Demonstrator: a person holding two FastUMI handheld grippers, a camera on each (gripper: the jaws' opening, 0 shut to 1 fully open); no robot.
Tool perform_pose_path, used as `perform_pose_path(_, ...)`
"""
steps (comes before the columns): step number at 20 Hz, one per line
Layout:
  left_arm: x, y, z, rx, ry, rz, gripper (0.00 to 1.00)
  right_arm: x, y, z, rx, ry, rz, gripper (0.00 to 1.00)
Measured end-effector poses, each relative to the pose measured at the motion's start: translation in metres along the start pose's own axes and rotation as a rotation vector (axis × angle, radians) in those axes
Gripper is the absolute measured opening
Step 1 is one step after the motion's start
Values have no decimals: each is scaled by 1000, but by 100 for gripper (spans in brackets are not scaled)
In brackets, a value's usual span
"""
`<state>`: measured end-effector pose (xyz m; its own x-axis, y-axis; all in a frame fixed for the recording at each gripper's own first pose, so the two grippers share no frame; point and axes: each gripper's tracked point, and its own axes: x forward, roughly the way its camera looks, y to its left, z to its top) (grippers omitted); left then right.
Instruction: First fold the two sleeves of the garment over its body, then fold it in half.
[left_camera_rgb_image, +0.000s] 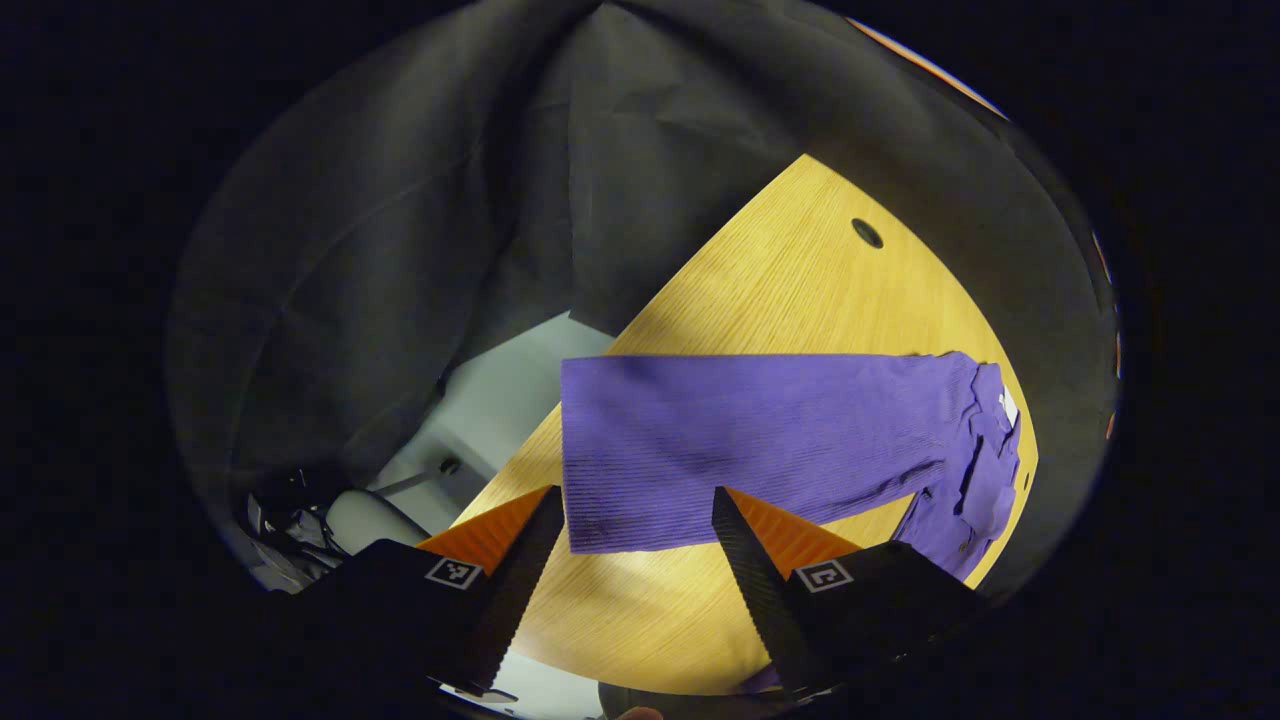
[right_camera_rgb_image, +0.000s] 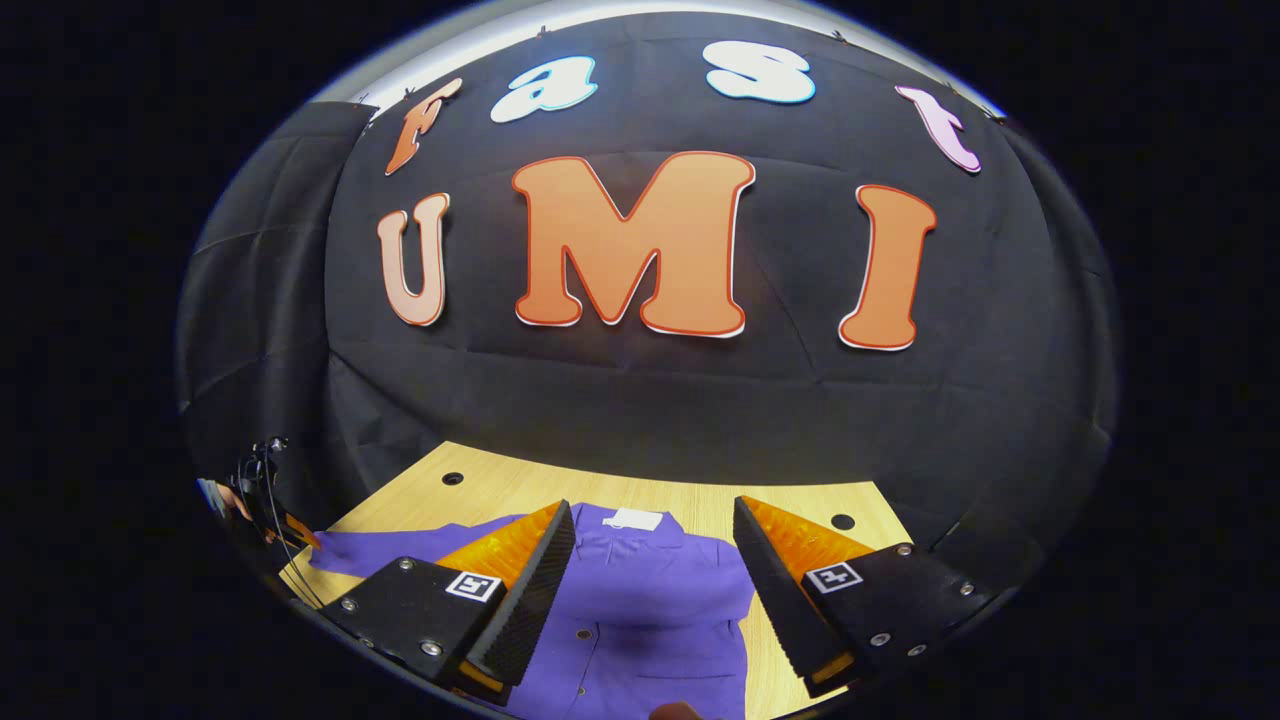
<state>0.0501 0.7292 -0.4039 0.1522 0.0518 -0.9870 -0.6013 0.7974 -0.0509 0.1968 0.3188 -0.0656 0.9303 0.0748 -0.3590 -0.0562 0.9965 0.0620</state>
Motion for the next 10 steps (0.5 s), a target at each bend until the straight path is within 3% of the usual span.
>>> perform_pose_path(5,30,3,5,-11,83,24,93,-17,-1,-13,-49,21,-41,95)
perform_pose_path(7,34,11,6,-6,98,66,89,-25,-1,-14,-63,22,-52,95)
perform_pose_path(10,39,19,7,6,117,121,71,-35,-5,-21,-51,28,-62,95)
